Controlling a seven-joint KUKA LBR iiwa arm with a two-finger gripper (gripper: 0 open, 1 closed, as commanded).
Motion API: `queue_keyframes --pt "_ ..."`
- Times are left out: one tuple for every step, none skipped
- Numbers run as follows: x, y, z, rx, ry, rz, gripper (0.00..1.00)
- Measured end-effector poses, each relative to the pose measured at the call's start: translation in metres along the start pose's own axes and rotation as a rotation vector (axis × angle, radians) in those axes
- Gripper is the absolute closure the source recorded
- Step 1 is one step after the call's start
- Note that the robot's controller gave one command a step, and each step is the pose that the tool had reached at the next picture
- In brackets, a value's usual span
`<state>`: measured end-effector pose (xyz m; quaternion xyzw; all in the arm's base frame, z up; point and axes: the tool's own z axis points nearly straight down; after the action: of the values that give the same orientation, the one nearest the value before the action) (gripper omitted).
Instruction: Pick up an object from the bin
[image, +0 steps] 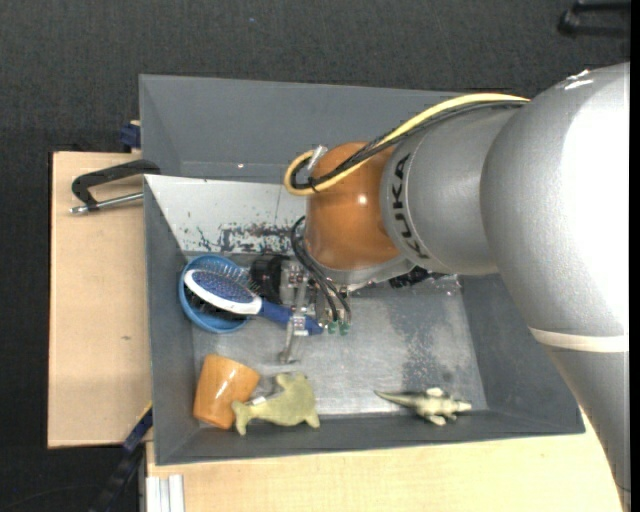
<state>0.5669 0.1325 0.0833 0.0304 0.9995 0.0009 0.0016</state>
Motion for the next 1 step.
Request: queue_keyframes --pt "-0.0034 -0.0024 -0.0082 0.000 -0.010 0.005 1.00"
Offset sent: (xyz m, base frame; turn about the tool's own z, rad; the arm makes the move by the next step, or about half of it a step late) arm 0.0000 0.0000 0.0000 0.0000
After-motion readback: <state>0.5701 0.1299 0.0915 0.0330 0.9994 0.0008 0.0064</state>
